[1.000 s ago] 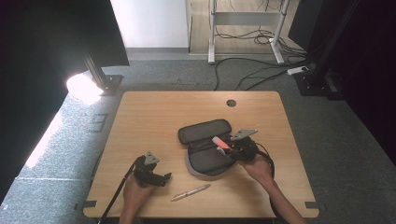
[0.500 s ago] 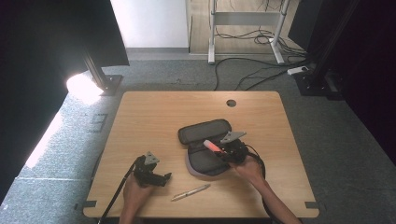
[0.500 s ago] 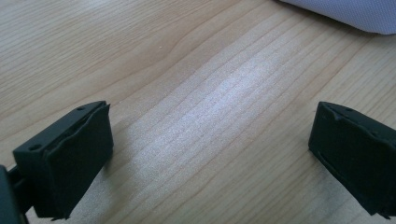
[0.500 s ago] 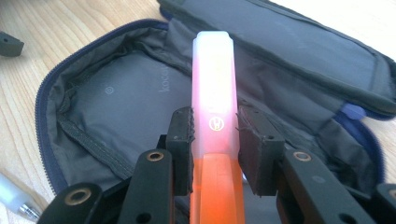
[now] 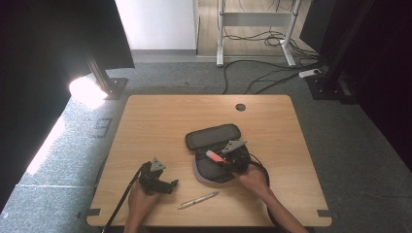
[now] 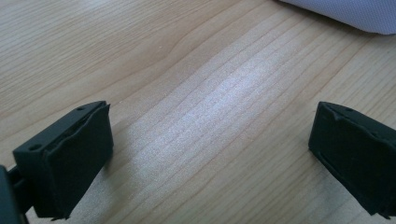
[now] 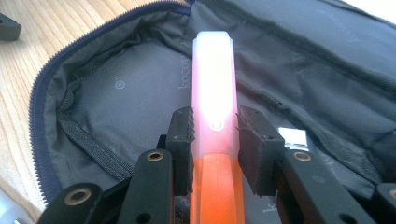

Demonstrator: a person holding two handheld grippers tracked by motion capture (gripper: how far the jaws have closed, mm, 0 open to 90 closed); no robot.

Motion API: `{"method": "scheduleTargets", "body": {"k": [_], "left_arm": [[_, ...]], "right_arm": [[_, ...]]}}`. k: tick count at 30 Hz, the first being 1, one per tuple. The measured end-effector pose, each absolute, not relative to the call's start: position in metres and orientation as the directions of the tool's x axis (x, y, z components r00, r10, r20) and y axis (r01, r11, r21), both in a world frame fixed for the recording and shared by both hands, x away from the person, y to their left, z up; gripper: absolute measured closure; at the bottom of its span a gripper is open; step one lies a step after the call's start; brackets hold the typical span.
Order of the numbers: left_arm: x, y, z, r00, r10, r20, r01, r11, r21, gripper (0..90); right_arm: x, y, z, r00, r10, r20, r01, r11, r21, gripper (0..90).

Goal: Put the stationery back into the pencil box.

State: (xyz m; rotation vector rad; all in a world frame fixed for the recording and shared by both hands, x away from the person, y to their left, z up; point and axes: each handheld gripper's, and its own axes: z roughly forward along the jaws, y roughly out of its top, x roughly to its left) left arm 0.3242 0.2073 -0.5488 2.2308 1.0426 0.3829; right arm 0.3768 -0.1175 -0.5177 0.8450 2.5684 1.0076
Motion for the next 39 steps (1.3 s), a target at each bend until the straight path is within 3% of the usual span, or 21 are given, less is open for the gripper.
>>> {"method": "scheduleTargets", "body": {"k": [8, 19, 31, 39], "left_arm": [[0.324, 0.207, -0.549, 0.643, 0.766, -0.006, 0.580, -0.482, 0.657, 0.0], [0.324, 0.207, -0.549, 0.644, 0.765, -0.005, 0.580, -0.483, 0.656, 0.0], [0.324, 0.207, -0.549, 0.643, 0.766, -0.006, 0.580, -0.481, 0.657, 0.0], [0.324, 0.207, -0.549, 0.643, 0.766, -0.006, 0.580, -0.482, 0.657, 0.0]], "right_arm": [[0.380, -0.118, -0.522, -0.801, 0.599, 0.001, 0.439, 0.586, 0.681, 64.4], [0.374, -0.127, -0.509, -0.810, 0.587, -0.005, 0.415, 0.579, 0.702, 52.9], [0.356, -0.136, -0.497, -0.831, 0.557, 0.008, 0.393, 0.576, 0.717, 44.3], [0.339, -0.133, -0.496, -0.853, 0.522, 0.007, 0.365, 0.587, 0.722, 43.1]]}}
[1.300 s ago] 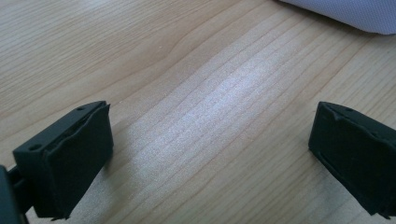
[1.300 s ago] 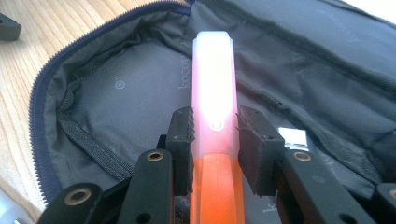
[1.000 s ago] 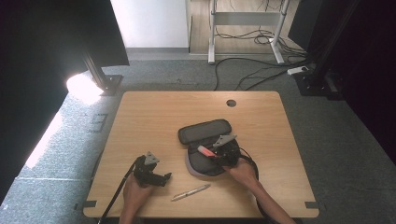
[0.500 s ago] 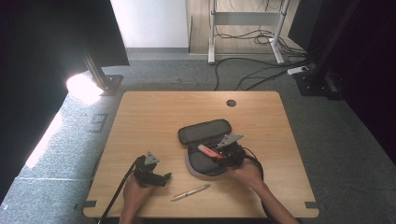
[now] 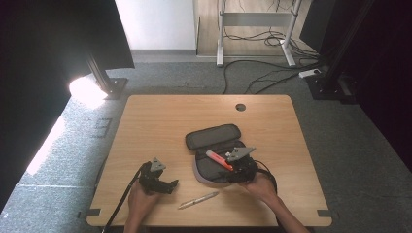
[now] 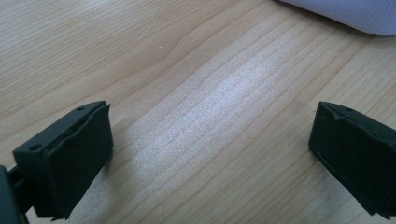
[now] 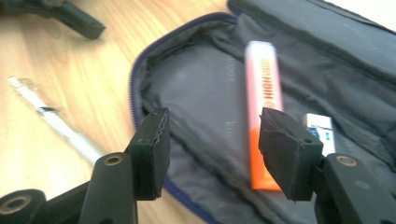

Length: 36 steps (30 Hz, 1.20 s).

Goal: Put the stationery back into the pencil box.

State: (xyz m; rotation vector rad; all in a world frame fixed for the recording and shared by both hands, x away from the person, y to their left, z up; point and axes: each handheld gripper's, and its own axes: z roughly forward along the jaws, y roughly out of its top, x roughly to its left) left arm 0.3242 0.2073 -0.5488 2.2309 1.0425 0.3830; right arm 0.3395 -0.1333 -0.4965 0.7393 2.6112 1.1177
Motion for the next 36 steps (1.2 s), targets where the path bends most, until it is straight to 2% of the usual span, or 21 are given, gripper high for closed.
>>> {"method": "scheduleTargets", "body": {"k": [20, 36], "left_arm": [[0.324, 0.207, -0.549, 0.643, 0.766, -0.006, 0.580, -0.482, 0.657, 0.0], [0.324, 0.207, -0.549, 0.643, 0.766, -0.006, 0.580, -0.481, 0.657, 0.0]], "right_arm": [[0.303, -0.097, -0.496, -0.933, 0.358, 0.031, 0.271, 0.645, 0.715, 54.7], [0.295, -0.067, -0.524, -0.961, 0.270, 0.057, 0.235, 0.697, 0.678, 58.9]]}}
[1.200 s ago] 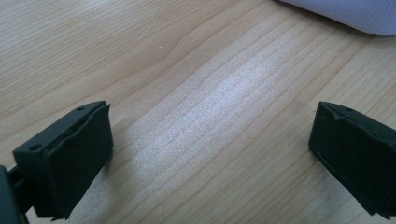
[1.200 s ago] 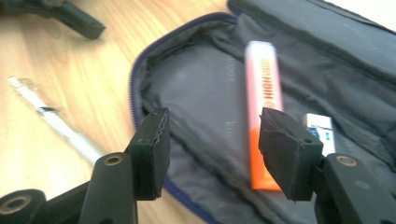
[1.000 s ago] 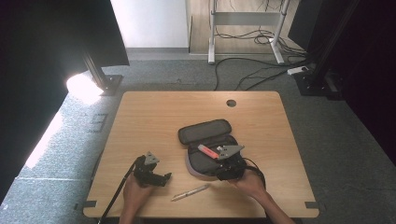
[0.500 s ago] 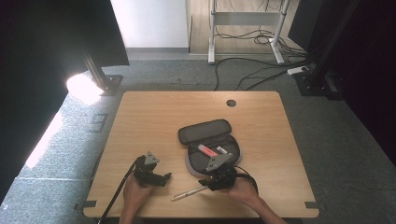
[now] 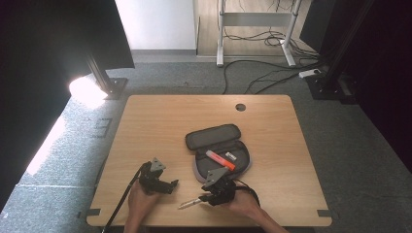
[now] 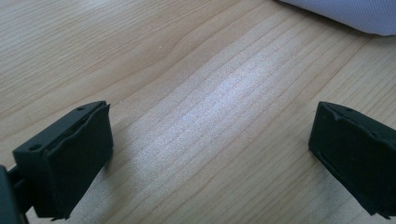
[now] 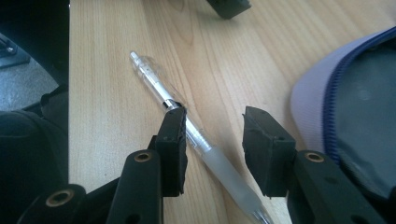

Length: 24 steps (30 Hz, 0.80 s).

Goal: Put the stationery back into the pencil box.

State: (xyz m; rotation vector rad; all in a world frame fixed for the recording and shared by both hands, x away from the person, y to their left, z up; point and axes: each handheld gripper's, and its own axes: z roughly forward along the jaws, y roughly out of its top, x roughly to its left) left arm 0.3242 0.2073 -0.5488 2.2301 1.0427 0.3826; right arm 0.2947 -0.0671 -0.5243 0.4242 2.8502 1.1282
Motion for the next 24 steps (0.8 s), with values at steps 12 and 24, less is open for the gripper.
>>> {"method": "scheduleTargets", "body": {"k": [12, 24], "left_arm": [[0.324, 0.207, -0.549, 0.644, 0.765, -0.006, 0.580, -0.482, 0.657, 0.0], [0.324, 0.207, -0.549, 0.643, 0.766, -0.005, 0.579, -0.482, 0.657, 0.0]], "right_arm": [[0.294, -0.059, -0.538, -0.968, 0.246, 0.046, 0.213, 0.713, 0.668, 64.9], [0.291, -0.058, -0.538, -0.969, 0.246, 0.021, 0.197, 0.716, 0.670, 77.8]]}}
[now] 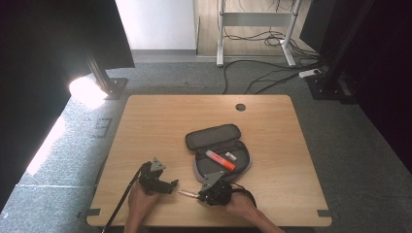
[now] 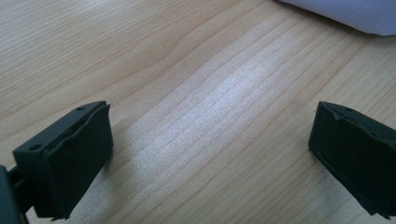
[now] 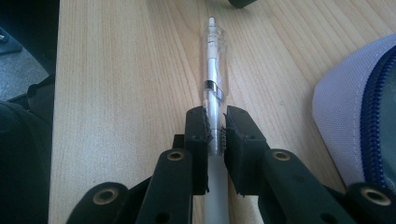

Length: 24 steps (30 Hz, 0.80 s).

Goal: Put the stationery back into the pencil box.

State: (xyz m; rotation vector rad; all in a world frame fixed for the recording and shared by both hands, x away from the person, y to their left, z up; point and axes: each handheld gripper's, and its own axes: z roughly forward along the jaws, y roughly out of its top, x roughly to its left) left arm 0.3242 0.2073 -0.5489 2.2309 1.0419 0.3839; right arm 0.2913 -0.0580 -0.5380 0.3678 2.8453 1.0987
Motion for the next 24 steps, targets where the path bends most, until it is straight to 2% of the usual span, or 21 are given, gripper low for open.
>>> {"method": "scheduleTargets", "body": {"k": [24], "left_arm": [[0.324, 0.207, -0.549, 0.643, 0.766, -0.005, 0.580, -0.482, 0.657, 0.0]], "right_arm": [[0.292, -0.070, -0.519, -0.959, 0.280, 0.049, 0.232, 0.669, 0.706, 78.2]]}}
